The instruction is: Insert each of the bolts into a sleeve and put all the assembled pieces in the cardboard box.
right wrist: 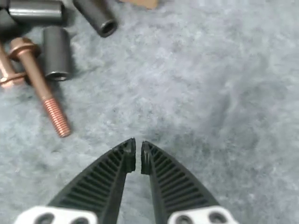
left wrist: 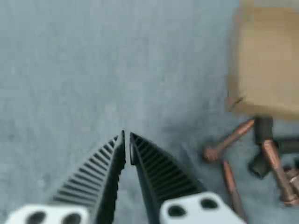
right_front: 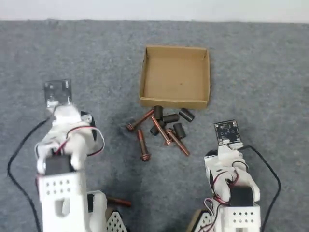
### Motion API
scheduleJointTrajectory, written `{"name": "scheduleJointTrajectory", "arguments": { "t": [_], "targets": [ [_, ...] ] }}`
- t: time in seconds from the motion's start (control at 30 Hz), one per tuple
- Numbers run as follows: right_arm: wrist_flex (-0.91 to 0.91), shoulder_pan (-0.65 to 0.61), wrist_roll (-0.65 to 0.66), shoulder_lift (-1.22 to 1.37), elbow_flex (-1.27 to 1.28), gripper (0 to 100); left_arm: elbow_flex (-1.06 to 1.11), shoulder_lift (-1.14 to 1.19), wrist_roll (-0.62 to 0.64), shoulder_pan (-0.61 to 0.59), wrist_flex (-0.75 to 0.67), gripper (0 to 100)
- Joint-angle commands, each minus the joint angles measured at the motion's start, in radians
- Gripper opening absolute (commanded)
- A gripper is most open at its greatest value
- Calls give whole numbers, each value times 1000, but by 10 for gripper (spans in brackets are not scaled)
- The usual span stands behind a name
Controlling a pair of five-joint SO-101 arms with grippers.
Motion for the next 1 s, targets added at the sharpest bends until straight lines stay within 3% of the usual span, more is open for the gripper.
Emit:
{"name": "scheduleJointTrajectory", "arguments": {
  "t": [0.0,0.2,0.43,0.63,0.83,0.97],
  "targets": [
    [-21,35,15,-22,-11,6,-62,83,49,-84,-26,13],
    [-139,-22,158,-22,-28,6,-61,132,54,-344,-74,13],
    [-222,-246,169,-21,-8,6,-65,281,146,-473,-160,49],
    [-274,-252,170,-19,-9,6,-94,414,196,-529,-242,94],
    [-331,-251,170,-18,-52,6,-74,433,196,-525,-250,94],
    [-337,-254,170,16,-121,6,7,428,196,-477,-364,94]
  ]
}}
